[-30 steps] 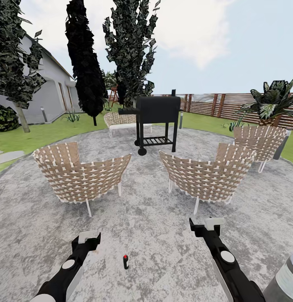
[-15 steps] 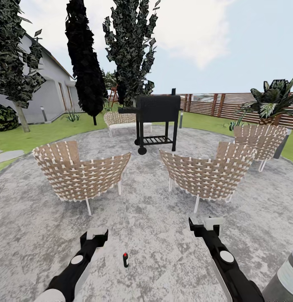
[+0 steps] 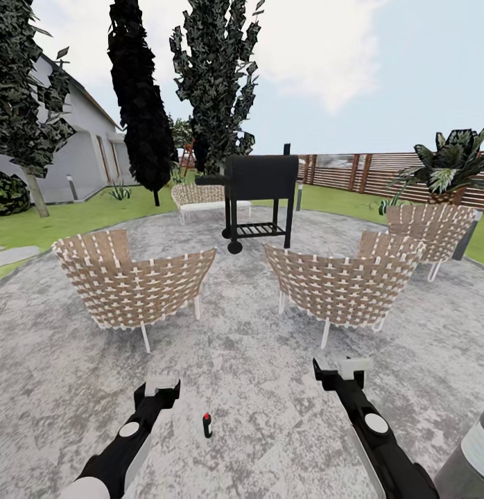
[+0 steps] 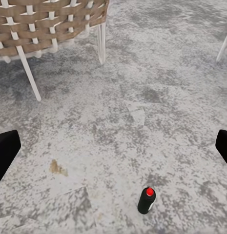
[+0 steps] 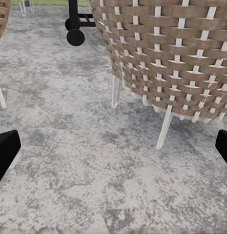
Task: In the garden, pick up the pesticide atomizer on the floor and spray pesticide onto both trees until each tree trunk is fully covered.
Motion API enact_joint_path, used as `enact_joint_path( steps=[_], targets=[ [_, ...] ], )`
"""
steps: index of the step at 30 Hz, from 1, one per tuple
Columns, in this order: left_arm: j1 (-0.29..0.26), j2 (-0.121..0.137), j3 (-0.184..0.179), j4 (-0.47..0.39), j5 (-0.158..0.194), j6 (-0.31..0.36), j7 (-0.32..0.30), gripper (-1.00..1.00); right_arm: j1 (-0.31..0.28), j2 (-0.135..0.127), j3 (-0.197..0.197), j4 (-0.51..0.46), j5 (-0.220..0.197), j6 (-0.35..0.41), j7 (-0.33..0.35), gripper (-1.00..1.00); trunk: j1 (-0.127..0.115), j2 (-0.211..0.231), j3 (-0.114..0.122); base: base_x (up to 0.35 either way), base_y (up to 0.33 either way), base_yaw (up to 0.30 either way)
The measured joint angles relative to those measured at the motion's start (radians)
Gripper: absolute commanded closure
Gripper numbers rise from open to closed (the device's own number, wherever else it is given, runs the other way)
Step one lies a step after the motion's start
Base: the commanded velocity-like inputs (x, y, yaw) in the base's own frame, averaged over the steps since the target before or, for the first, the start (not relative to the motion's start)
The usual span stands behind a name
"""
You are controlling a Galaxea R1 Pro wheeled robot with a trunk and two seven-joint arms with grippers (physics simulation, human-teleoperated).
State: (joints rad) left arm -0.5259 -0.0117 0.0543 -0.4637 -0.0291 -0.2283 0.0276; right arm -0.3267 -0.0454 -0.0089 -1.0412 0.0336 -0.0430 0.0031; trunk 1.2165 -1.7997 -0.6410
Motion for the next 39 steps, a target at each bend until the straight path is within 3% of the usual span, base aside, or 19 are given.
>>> enact_joint_path(
  steps=[17,39],
  targets=[
    [-0.002,0.001,0.001,0.0,0.0,0.001,0.0,-1.0,0.0,0.004,0.001,0.0,-0.001,0.0,0.0,-1.0,0.065,-0.119,-0.053,0.0,0.0,0.0],
    [-0.002,0.004,0.0,0.0,0.0,-0.001,0.0,-1.0,0.0,0.001,0.0,0.001,-0.001,0.0,0.0,-1.0,0.065,-0.119,-0.053,0.096,-0.074,0.0]
  ],
)
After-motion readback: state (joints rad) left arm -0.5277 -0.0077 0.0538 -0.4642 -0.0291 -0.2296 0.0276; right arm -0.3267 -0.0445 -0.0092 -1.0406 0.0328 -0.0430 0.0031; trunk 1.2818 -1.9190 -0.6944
